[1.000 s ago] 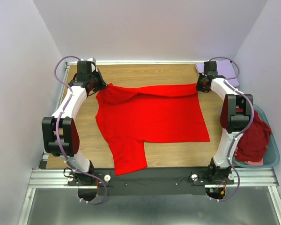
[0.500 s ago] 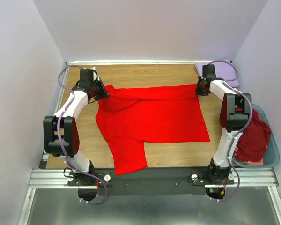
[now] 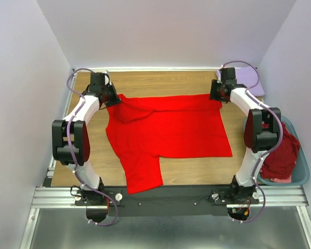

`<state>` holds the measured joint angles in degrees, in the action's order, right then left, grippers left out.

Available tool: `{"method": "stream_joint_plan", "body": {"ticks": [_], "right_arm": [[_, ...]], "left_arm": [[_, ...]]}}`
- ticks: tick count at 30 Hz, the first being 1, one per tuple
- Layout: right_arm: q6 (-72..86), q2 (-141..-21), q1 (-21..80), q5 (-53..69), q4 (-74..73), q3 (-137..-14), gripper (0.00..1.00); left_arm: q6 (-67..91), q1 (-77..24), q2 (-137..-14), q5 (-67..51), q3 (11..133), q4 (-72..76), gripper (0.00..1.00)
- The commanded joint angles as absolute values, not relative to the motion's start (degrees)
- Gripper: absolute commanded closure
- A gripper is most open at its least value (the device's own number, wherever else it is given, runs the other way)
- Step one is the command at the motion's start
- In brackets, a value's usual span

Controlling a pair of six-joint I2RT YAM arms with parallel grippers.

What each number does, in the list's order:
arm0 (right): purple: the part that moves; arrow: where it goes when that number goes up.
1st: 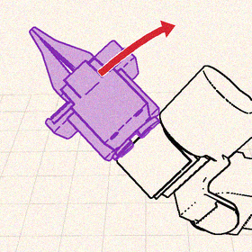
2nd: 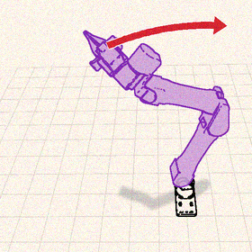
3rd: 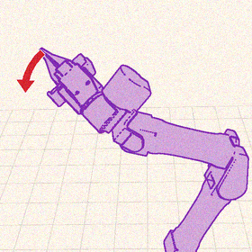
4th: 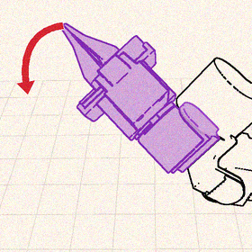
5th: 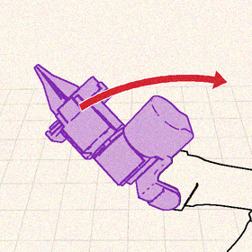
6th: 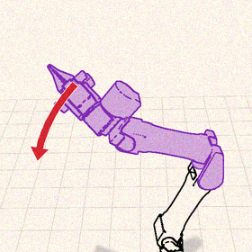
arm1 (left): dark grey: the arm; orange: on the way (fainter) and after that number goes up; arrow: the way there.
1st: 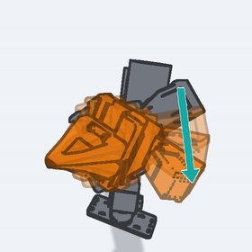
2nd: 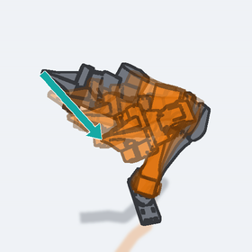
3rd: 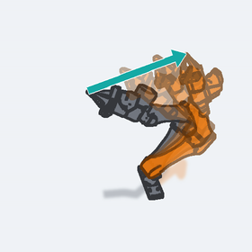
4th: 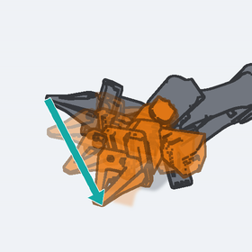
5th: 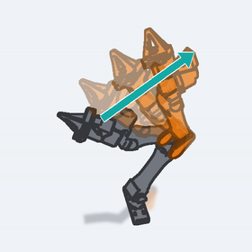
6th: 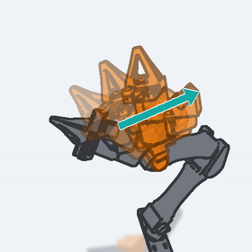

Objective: Fold and stack the t-shirts
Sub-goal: Fold the tshirt

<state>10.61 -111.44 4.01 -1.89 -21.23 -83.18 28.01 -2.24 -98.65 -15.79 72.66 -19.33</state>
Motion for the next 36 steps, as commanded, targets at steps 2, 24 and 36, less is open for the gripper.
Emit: {"method": "stream_joint_plan", "body": {"ticks": [2,24,36], "right_arm": [[2.0,-106.4,12.7,-2.0,-19.3,-82.2,0.46],[15.4,-121.4,35.9,23.2,6.7,-86.9,0.53],[46.0,-124.9,37.4,23.9,35.0,-74.6,0.41]], "left_arm": [[26.8,-1.9,-104.2,-16.2,79.5,-18.3,1.0],[25.2,-2.7,-122.3,-13.3,93.6,-17.1,1.0],[25.4,-2.7,-123.2,-12.7,95.5,-17.1,1.0]]}}
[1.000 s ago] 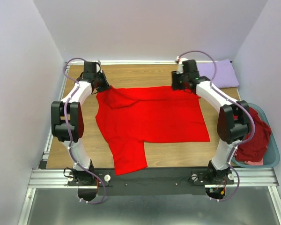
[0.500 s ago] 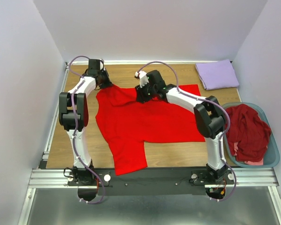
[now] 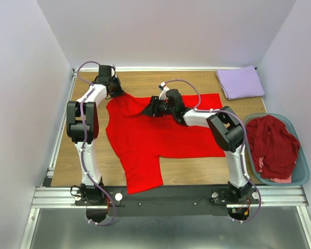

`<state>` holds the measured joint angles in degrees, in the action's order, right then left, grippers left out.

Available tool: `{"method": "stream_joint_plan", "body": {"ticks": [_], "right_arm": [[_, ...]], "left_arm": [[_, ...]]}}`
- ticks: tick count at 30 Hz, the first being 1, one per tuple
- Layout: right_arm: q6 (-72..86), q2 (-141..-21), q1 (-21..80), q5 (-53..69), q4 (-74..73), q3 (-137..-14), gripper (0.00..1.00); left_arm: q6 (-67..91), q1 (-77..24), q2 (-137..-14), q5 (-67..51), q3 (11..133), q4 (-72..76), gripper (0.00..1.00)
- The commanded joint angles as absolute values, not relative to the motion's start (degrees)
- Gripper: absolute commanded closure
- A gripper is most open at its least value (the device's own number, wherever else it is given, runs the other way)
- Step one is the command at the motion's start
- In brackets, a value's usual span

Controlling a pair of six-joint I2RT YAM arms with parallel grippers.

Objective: Fold and stack the t-shirts
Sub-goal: Fold the tshirt

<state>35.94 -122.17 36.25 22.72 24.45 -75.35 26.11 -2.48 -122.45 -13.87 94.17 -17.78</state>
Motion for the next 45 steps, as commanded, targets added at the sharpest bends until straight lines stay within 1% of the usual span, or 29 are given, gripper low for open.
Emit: {"method": "stream_joint_plan", "body": {"ticks": [1,5,13,23,37,43,45], "right_arm": [[46.7,-125.4,37.6,23.6,35.3,-75.0,0.41],[50.0,-127.4,38.6,21.9,36.8,-75.6,0.39],[53.2,-131.3,39.4,19.2,38.5,-76.5,0.39],[55.4,-136.5,39.5,19.9,40.1,-81.0,0.4],[56.4,-140.7,40.0,20.8,40.5,-86.8,0.41],[56.3,-140.1,40.4,22.1,40.8,-87.5,0.45],[56.3,-139.5,40.3,22.0,40.9,-87.5,0.49]], "left_arm": [[25.3,-2.8,-123.2,-12.8,95.4,-17.1,1.0],[25.3,-3.0,-123.0,-12.8,95.0,-16.9,1.0],[25.3,-3.4,-123.0,-13.4,94.9,-16.9,1.0],[25.4,-3.6,-122.8,-13.6,94.6,-16.9,1.0],[25.5,-3.7,-122.5,-14.0,94.3,-16.9,1.0],[25.5,-3.7,-122.4,-14.0,94.2,-16.8,1.0],[25.5,-3.8,-122.4,-14.0,94.1,-16.8,1.0]]}}
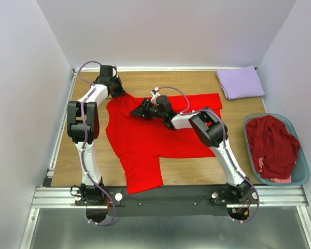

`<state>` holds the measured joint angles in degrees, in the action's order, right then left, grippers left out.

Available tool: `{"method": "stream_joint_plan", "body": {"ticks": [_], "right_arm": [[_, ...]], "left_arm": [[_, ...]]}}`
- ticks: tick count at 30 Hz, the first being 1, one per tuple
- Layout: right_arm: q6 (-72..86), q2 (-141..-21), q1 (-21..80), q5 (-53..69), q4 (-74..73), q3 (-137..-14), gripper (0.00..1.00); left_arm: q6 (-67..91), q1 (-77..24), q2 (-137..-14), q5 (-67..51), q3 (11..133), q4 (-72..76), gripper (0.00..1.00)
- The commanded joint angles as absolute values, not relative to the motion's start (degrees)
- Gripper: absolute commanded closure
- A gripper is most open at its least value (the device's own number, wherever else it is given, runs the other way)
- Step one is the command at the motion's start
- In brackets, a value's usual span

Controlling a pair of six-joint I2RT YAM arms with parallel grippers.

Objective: Fold and stack the t-shirts
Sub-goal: Fold the tshirt

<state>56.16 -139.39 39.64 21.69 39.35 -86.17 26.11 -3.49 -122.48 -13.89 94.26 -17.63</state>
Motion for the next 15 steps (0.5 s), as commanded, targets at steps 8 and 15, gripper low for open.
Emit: {"method": "stream_joint_plan", "body": {"ticks": [8,15], "right_arm": [[56.8,-138.4,40.3,21.4,41.0,-86.6,0.78],[57.2,-134.4,40.4,21.4,40.9,-82.5,0.96]], "left_arm": [[25.5,-3.8,-122.1,-14.0,93.8,-16.8,1.0],[25.8,-3.7,-118.1,-13.2,90.2,-16.7,1.0]]}}
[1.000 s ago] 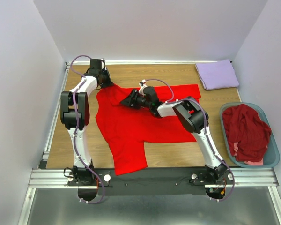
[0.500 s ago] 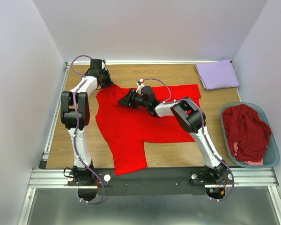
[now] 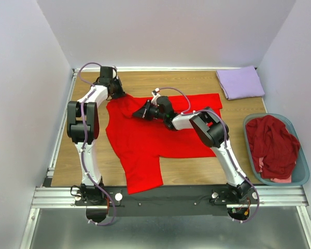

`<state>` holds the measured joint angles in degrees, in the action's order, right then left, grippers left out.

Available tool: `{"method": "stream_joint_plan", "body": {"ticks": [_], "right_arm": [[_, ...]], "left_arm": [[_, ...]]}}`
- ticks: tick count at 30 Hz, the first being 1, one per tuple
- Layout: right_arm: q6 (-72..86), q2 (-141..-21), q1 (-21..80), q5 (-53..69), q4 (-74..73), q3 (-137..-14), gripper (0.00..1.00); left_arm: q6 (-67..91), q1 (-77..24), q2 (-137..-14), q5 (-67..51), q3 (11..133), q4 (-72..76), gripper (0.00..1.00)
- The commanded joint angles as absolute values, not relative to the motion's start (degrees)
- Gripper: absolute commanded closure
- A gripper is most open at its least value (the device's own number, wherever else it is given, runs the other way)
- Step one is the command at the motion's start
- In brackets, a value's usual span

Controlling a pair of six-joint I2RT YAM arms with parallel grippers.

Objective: Fold and stack the t-shirts
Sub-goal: Fold the tshirt

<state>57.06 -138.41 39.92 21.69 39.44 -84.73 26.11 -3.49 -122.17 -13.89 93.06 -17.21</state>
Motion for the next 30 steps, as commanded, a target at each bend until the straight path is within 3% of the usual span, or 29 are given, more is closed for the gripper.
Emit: {"method": "stream_joint_plan", "body": {"ticks": [1,15,30], "right_arm": [[57.2,-133.9,40.4,21.6,40.9,-82.0,0.97],[55.4,-123.1,40.3,25.8,28.8,-74.9,1.0],[50.6,-121.6,37.9,33.4,15.9,-73.8,1.0]], "left_arm": [[25.9,-3.8,-117.3,-12.2,89.4,-16.7,1.0],[26.8,-3.8,-103.4,-7.6,78.6,-20.0,1.0],[28.9,-4.0,-92.7,-7.1,61.7,-19.1,1.0]]}}
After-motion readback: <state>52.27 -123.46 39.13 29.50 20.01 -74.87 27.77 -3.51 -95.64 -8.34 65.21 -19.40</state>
